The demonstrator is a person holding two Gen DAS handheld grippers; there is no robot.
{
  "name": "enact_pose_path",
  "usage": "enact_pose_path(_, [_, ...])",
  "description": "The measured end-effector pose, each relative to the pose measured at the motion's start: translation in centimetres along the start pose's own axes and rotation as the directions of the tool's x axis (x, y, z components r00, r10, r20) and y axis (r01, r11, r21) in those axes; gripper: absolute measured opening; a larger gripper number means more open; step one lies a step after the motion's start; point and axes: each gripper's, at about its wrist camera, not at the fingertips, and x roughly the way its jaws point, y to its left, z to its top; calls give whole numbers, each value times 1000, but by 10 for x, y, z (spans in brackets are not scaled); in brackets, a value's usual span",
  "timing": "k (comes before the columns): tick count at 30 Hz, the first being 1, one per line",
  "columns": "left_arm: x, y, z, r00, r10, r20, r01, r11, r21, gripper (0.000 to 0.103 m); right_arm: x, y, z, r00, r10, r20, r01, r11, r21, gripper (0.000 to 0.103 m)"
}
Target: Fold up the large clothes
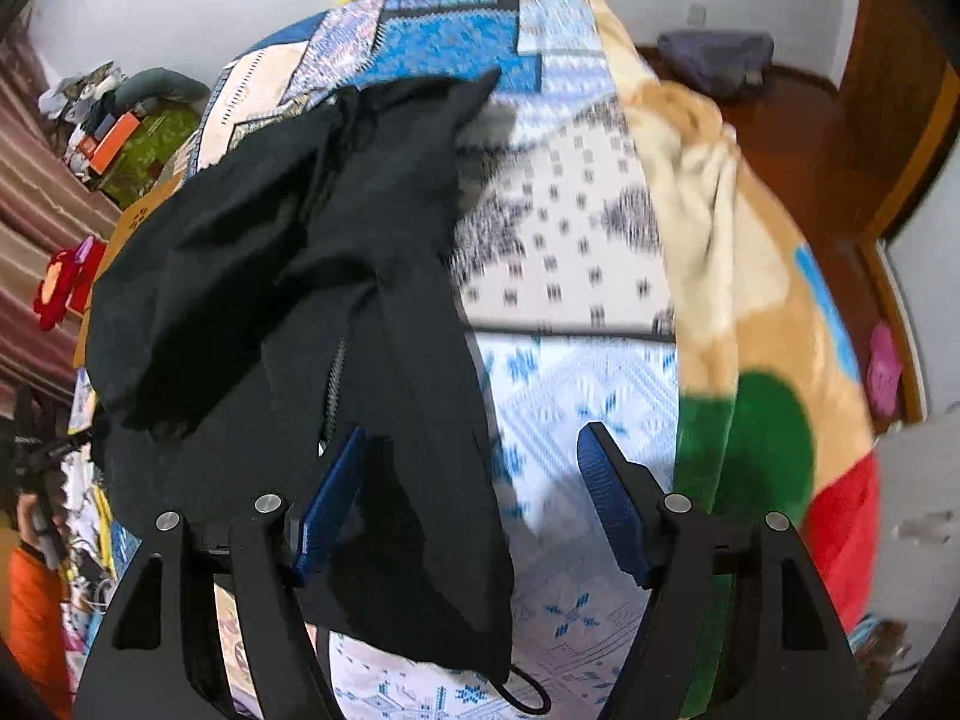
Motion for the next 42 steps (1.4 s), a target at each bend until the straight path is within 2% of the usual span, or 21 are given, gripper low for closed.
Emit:
enact_pose_path(2, [7, 2, -4, 998, -58, -11, 57, 998, -38, 70, -1, 0, -5, 1000, 0, 20, 0, 1000, 0, 70])
enact_pose_path(5, [7, -4, -6, 999, -52, 14, 52, 998, -36, 70, -3, 1, -11, 999, 29, 35, -30, 999, 16, 72])
enact_pose_path(6, [6, -6, -8, 999, -49, 20, 49, 998, -27, 66, -3, 4, -13, 999, 24, 41, -24, 1000, 6, 72])
enact_pose_path(8, [1, -13, -12, 998, -49, 32, 49, 999, 4, 51, -4, 9, -17, 999, 2, 54, -1, 1000, -21, 68])
enact_pose_path(9, [-1, -15, -14, 998, -58, 33, 58, 998, 17, 37, -5, 10, -19, 998, -4, 59, 6, 1000, -31, 66])
enact_pose_path(10, [-4, -18, -18, 997, -67, 40, 66, 998, 24, 30, -5, 11, -20, 998, -4, 60, 6, 999, -35, 61])
enact_pose_path(14, [-28, -37, -19, 995, -70, 77, 67, 997, 48, 24, -12, 14, -24, 997, -2, 72, 5, 999, -49, 13])
enact_pose_path(16, [-41, -47, -13, 990, -110, 92, 105, 993, 57, 22, -19, 14, -23, 997, 27, 67, -24, 999, -41, 8])
enact_pose_path(18, [-62, -60, -3, 975, -189, 113, 183, 981, 61, 21, -24, 16, -19, 996, 58, 66, -55, 997, -45, 7])
enact_pose_path(22, [-95, -82, 23, 944, -291, 157, 283, 956, 75, 20, -40, 35, -6, 990, 104, 96, -95, 991, -90, 6])
enact_pose_path(24, [-114, -95, 43, 916, -355, 186, 347, 935, 75, 20, -47, 47, 5, 987, 109, 120, -94, 988, -125, 6])
enact_pose_path(26, [-130, -100, 63, 893, -396, 213, 389, 918, 74, 19, -56, 58, 25, 979, 148, 136, -129, 981, -143, 6])
enact_pose_path(29, [-146, -107, 98, 866, -431, 252, 428, 901, 68, 19, -68, 71, 59, 970, 174, 171, -145, 974, -172, 5])
enact_pose_path(33, [-152, -104, 141, 847, -428, 316, 435, 899, 54, 19, -68, 81, 104, 965, 155, 210, -117, 976, -185, 5])
enact_pose_path(35, [-149, -99, 163, 846, -415, 335, 429, 903, 35, 19, -64, 80, 128, 965, 130, 229, -90, 980, -177, 5])
enact_pose_path(37, [-137, -91, 184, 856, -386, 344, 407, 913, 12, 19, -58, 75, 149, 961, 107, 253, -67, 985, -160, 5])
enact_pose_path(40, [-100, -80, 217, 885, -321, 338, 353, 935, -35, 19, -37, 62, 184, 962, 58, 268, -25, 992, -126, 4])
enact_pose_path(42, [-64, -70, 238, 911, -266, 315, 307, 948, -86, 19, -11, 50, 204, 967, 28, 253, -3, 995, -99, 3])
